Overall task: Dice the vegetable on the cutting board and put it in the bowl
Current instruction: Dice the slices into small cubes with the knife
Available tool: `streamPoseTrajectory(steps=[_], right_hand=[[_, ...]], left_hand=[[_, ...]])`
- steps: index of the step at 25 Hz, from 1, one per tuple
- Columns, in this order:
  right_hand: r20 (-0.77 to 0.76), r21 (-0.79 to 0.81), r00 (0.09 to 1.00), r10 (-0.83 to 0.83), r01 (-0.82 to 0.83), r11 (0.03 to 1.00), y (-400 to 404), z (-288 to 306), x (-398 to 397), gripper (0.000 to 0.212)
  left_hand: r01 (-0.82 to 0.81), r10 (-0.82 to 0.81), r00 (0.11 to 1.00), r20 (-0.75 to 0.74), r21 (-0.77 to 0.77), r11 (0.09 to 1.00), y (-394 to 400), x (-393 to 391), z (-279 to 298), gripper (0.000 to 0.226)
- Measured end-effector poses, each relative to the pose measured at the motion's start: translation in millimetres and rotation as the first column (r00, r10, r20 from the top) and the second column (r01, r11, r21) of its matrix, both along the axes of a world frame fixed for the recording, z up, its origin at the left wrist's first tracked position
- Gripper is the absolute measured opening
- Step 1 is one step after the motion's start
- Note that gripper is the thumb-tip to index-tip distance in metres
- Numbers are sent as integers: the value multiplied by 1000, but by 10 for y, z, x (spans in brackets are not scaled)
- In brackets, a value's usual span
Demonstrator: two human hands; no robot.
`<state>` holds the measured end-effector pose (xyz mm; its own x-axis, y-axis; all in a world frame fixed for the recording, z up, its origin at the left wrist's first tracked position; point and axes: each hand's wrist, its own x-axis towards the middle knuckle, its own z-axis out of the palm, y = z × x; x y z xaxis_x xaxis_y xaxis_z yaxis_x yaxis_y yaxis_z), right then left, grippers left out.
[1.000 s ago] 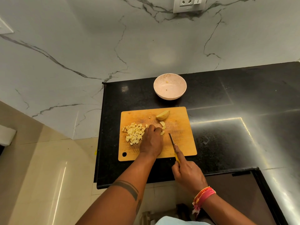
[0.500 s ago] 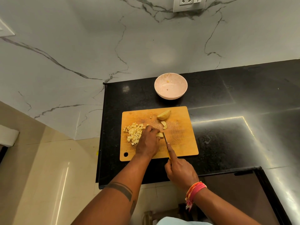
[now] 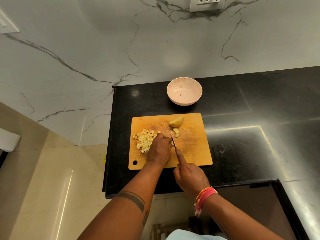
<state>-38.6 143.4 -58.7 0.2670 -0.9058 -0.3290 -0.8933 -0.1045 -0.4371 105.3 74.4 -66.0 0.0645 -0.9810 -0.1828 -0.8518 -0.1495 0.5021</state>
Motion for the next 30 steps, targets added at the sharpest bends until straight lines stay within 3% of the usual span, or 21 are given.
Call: streamPoseTrajectory(steps=[10,19,30], right_hand=[[-80,43,995,58,-55,998,239,-28,-183,78],[-7,2,1000,27,-27,1000,56,7,-32,75],[-41,33,996,74,-73,997,109,-96,-31,81]], left_hand=[[-45,45,999,21,11,999,0,-57,59,32],[-75,75,997,-8,13,997,61,11,72,31],[-127,127,992,12,2,992,58,-46,98,28]])
